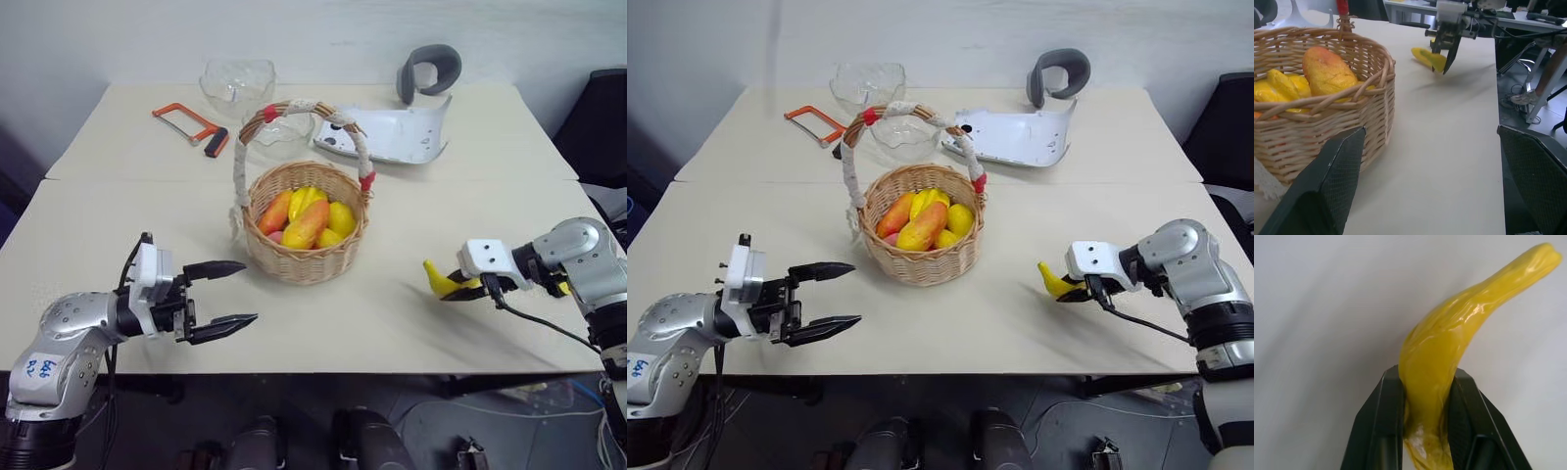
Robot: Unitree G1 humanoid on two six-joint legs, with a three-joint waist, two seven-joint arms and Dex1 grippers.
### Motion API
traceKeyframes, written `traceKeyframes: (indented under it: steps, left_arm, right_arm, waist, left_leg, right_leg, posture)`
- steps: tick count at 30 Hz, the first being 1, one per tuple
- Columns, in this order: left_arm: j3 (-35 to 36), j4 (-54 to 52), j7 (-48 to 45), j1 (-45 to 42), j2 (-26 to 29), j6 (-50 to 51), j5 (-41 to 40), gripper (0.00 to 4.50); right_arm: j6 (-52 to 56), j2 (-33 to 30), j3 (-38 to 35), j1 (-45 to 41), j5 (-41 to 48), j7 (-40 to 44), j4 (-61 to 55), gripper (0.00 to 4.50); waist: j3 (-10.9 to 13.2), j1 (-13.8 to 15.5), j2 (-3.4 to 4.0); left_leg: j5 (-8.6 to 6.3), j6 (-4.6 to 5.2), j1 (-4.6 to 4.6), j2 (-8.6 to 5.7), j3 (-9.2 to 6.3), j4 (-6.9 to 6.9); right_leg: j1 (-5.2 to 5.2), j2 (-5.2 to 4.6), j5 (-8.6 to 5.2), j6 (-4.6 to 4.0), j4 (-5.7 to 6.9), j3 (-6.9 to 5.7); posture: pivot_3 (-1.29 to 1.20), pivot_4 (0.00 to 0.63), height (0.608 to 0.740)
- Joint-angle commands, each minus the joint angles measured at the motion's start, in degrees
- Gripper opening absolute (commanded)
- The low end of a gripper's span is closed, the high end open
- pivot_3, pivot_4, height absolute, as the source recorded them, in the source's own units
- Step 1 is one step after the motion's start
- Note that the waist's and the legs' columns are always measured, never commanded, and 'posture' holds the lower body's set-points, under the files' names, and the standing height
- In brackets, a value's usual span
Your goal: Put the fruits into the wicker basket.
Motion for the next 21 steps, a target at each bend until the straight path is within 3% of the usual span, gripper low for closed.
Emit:
traceKeyframes:
  steps: [1,4,6,7,9,14,16,19,21]
  left_arm:
    - [5.0,-3.4,1.4,1.9,0.5,1.6,-4.8,4.50]
    - [7.9,-3.9,3.8,2.7,0.0,2.8,-7.1,4.50]
    - [9.5,-3.7,5.6,2.8,-0.7,3.3,-8.4,4.50]
    - [10.5,-3.5,6.8,2.9,-1.5,3.2,-9.0,4.50]
    - [12.0,-2.7,8.8,3.5,-3.0,2.2,-8.8,4.50]
    - [12.3,-3.1,9.1,6.1,-4.2,0.5,-7.8,4.50]
    - [12.0,-3.2,9.1,6.6,-4.3,0.1,-7.5,4.50]
    - [11.0,-2.9,9.4,6.5,-4.9,-1.2,-6.5,4.50]
    - [10.9,-2.8,10.3,6.6,-5.5,-1.6,-6.5,4.50]
  right_arm:
    - [25.2,-1.7,-6.8,0.1,21.3,3.0,-22.0,0.73]
    - [41.1,1.0,-12.2,-2.2,38.9,-5.9,-34.8,0.73]
    - [44.7,8.3,-15.0,-4.7,47.1,-17.3,-39.2,0.73]
    - [44.4,12.6,-14.6,-5.4,47.0,-22.7,-41.2,0.73]
    - [41.5,21.0,-12.4,-7.1,42.0,-32.2,-42.1,0.73]
    - [40.1,33.2,-10.6,-13.4,36.2,-45.6,-36.1,0.73]
    - [36.3,34.9,-5.2,-15.4,28.0,-47.2,-33.6,0.73]
    - [24.7,32.1,9.7,-17.0,6.2,-49.3,-28.4,0.73]
    - [22.8,33.1,11.3,-16.5,3.5,-49.7,-27.1,0.73]
  waist:
    - [0.1,-0.1,0.08]
    - [0.1,0.2,0.15]
    - [0.1,0.1,0.10]
    - [0.1,0.1,0.05]
    - [0.0,0.2,0.02]
    - [0.0,0.1,0.02]
    - [0.0,0.1,0.01]
    - [0.0,0.0,-0.07]
    - [0.0,0.0,-0.11]
  left_leg:
    - [-0.01,0.00,-0.01,0.03,-0.01,-0.01]
    - [-0.16,0.21,0.01,0.05,-0.16,-0.04]
    - [-0.17,0.20,0.05,0.05,-0.25,-0.05]
    - [-0.17,0.20,0.06,0.05,-0.25,-0.06]
    - [-0.17,0.18,0.06,0.05,-0.25,-0.08]
    - [0.02,-0.10,-0.19,-0.09,-0.18,-0.09]
    - [0.01,-0.06,-0.22,-0.11,-0.12,-0.07]
    - [-0.04,0.00,-0.22,-0.11,-0.13,-0.07]
    - [-0.05,0.03,-0.22,-0.12,-0.08,-0.06]
  right_leg:
    - [-0.02,0.01,0.00,0.00,0.03,0.01]
    - [-0.03,0.00,-0.01,-0.02,0.11,-0.05]
    - [0.01,0.00,-0.03,-0.05,0.12,-0.07]
    - [0.02,0.00,-0.03,-0.06,0.12,-0.06]
    - [0.02,0.00,-0.03,-0.06,0.11,-0.06]
    - [-0.25,-0.08,-0.03,-0.06,0.19,-0.04]
    - [-0.30,-0.10,-0.02,-0.06,0.22,-0.01]
    - [-0.31,-0.10,-0.02,-0.06,0.21,0.00]
    - [-0.32,-0.12,-0.02,-0.06,0.20,0.02]
  posture:
    - [0.00,0.150,0.740]
    - [0.00,0.150,0.740]
    - [0.00,0.150,0.740]
    - [0.00,0.150,0.740]
    - [0.00,0.150,0.740]
    - [0.00,0.150,0.740]
    - [0.00,0.150,0.740]
    - [0.00,0.150,0.740]
    - [0.00,0.150,0.740]
